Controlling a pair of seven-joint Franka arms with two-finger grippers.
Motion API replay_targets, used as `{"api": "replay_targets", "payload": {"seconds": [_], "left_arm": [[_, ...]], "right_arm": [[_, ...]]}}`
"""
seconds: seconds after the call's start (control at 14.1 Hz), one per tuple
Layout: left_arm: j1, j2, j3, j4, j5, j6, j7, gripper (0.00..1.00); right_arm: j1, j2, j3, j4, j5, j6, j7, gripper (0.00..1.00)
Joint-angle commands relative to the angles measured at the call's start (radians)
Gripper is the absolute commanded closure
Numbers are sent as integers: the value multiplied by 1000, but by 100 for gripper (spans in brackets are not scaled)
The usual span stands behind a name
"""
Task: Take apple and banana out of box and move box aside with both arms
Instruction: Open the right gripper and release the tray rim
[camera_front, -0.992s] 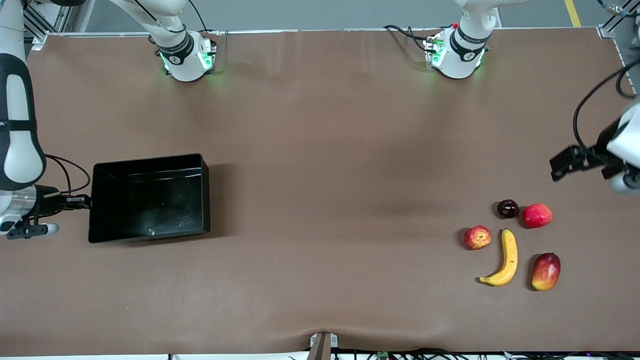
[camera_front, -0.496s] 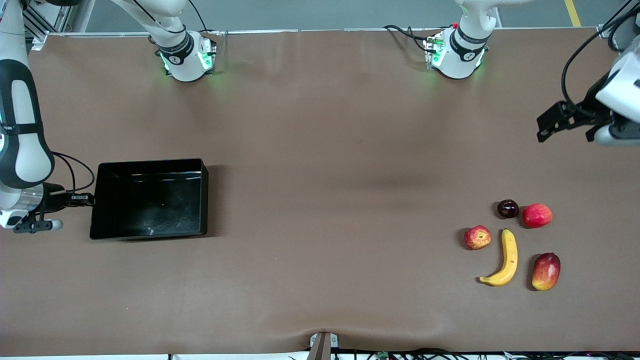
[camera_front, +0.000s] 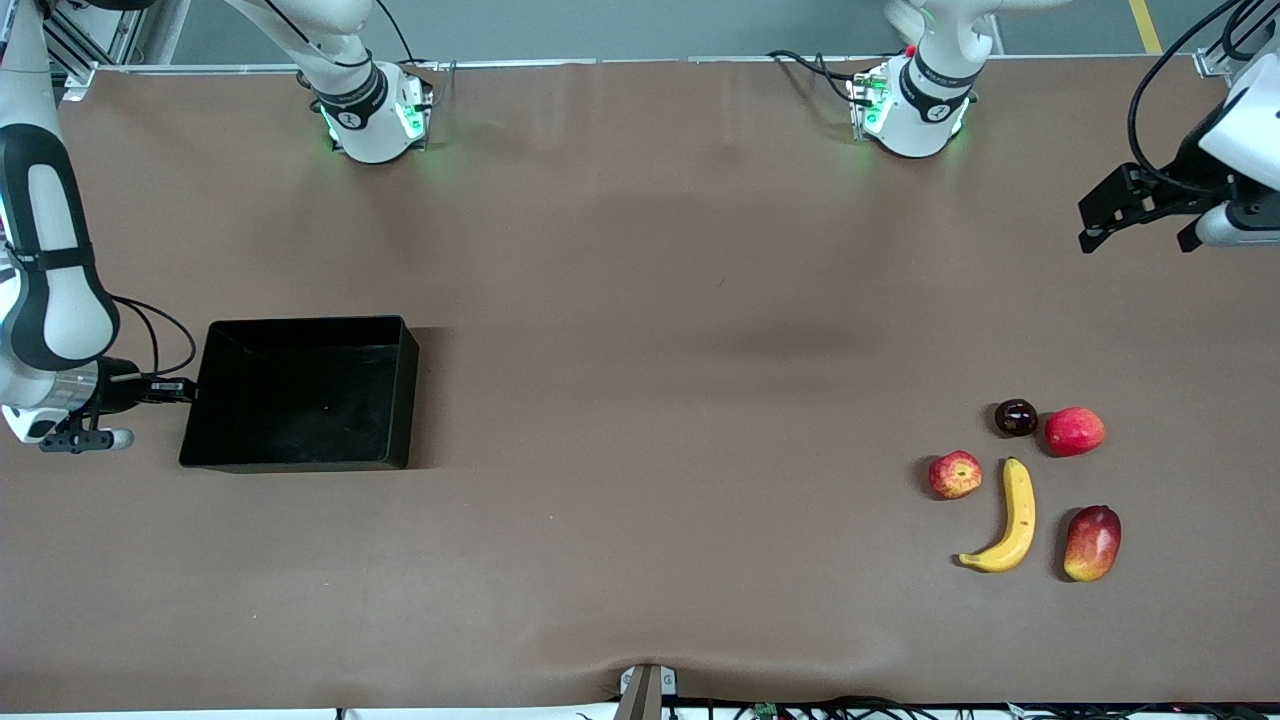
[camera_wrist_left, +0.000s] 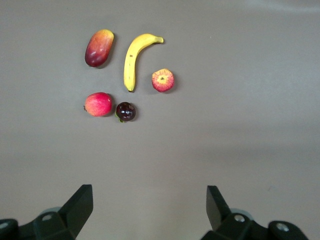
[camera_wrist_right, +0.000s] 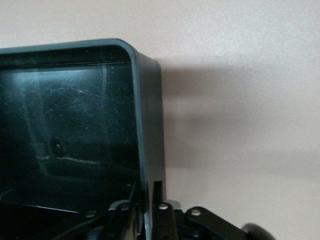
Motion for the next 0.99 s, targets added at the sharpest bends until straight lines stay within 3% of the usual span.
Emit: {"api": "replay_targets", "payload": {"seconds": [0.0, 0.14, 0.64, 0.92], "left_arm": [[1, -14, 0, -13, -10, -4, -9, 0], [1, -11, 0, -16, -11, 2, -10, 0], [3, -25, 0, -38, -13, 22, -6, 0], [23, -52, 1, -53, -11, 21, 7, 0]], "right_arm": [[-25, -33, 22, 1, 23, -12, -9, 0], [-19, -31, 25, 61, 21, -9, -19, 0], [56, -24, 26, 480, -104, -213, -23, 0], [142, -112, 23, 496, -106, -313, 58, 0]]}}
